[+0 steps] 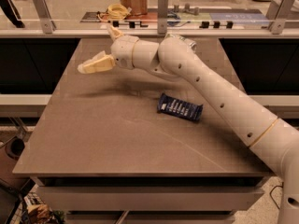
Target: Place blue plastic bottle upright
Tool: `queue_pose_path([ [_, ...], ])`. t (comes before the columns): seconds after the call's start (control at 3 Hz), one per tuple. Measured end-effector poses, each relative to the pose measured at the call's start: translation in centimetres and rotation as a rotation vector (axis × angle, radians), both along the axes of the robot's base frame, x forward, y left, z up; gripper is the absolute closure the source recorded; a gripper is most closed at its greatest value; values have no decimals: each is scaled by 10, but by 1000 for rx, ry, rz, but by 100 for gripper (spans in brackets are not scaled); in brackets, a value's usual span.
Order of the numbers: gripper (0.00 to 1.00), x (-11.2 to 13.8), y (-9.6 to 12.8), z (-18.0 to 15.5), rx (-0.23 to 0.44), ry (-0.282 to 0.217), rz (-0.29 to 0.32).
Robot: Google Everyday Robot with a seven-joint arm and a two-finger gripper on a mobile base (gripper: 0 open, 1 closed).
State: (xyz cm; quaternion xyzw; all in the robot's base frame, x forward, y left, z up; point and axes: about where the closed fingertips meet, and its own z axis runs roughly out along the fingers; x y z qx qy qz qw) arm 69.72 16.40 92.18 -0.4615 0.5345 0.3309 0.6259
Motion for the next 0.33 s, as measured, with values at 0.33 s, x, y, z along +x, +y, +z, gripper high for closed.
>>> queue_pose_path([
  [0.33,0,0,0,0,0,0,0],
])
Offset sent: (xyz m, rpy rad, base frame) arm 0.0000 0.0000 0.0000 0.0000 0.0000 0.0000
